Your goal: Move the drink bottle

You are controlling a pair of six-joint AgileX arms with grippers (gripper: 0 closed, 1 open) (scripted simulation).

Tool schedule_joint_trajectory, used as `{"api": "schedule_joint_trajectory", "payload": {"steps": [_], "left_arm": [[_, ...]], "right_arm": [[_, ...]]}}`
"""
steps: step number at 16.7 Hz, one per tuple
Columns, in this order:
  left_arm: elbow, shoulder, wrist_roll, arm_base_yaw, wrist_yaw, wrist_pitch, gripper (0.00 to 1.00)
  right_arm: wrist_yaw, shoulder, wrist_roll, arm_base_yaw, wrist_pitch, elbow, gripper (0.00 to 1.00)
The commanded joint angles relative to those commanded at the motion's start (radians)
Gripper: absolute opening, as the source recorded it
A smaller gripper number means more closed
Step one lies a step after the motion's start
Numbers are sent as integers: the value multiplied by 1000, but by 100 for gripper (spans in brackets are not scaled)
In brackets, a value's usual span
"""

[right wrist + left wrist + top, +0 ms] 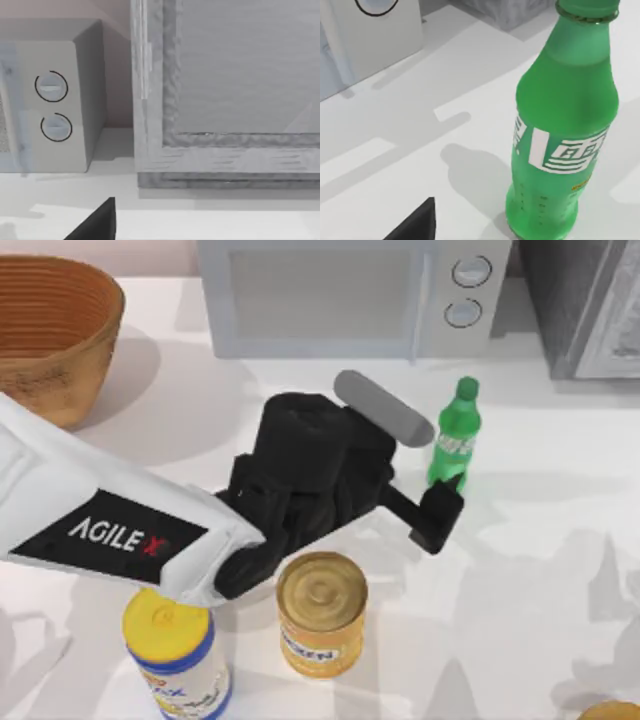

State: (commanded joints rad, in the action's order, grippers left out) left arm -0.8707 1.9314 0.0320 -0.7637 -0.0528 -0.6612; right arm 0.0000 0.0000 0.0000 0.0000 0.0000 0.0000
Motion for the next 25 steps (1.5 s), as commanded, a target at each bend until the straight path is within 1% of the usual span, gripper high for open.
{"api": "schedule_joint_trajectory", "payload": {"steps": [3, 10, 12, 16, 25], "left_arm": [[-93, 65, -2, -6, 2, 27, 100], [-344, 304, -5, -12, 6, 41, 100], [-380, 344, -5, -14, 6, 37, 100], [-386, 351, -5, -14, 6, 37, 100], [-386, 351, -5, -14, 6, 37, 32]], "right_arm": [[0, 0, 0, 0, 0, 0, 100], [0, 0, 0, 0, 0, 0, 100], [0, 0, 0, 0, 0, 0, 100], [0, 0, 0, 0, 0, 0, 100], [0, 0, 0, 0, 0, 0, 100]]}}
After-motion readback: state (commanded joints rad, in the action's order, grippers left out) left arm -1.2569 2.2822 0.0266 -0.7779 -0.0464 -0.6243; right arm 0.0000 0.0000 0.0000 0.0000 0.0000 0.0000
